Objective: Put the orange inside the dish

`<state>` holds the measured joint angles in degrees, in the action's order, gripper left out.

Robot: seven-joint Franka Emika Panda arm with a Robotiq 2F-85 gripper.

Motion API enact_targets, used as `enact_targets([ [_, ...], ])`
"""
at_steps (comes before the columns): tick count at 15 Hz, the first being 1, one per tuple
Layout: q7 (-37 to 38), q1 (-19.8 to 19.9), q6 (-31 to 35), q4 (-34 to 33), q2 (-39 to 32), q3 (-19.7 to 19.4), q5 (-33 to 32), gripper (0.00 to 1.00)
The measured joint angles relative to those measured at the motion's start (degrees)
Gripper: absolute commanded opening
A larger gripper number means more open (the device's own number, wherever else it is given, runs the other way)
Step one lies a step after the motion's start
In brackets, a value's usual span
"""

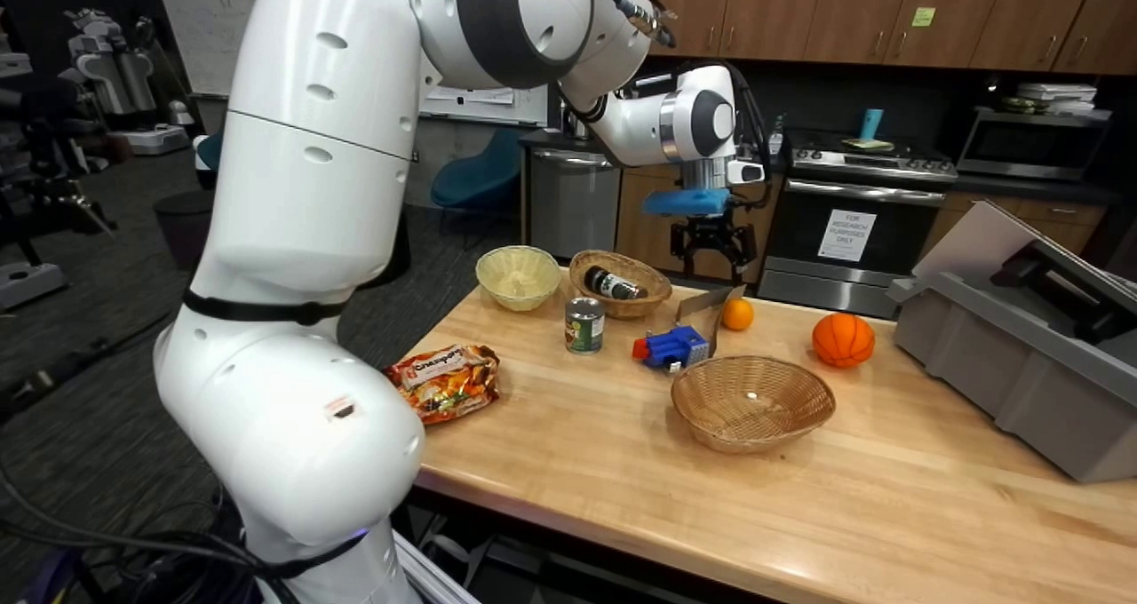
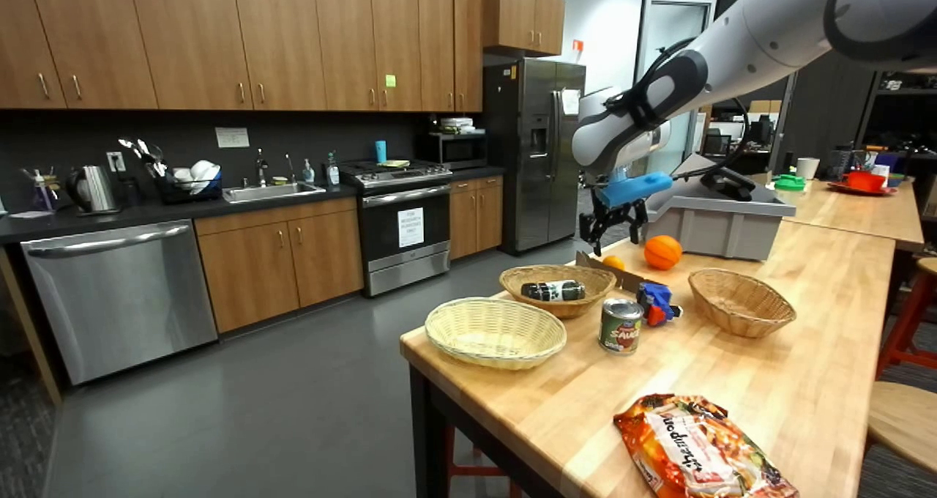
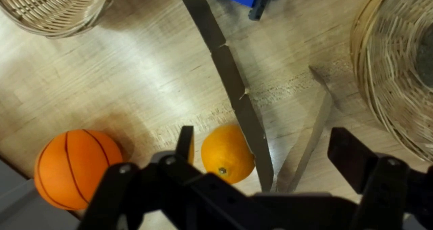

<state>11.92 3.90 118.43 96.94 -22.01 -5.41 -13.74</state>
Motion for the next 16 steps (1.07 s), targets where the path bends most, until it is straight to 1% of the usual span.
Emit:
enact_targets([
  [16, -1.5, 0.6, 0.4, -0.5, -2.0, -1.3, 0.0, 1.00],
])
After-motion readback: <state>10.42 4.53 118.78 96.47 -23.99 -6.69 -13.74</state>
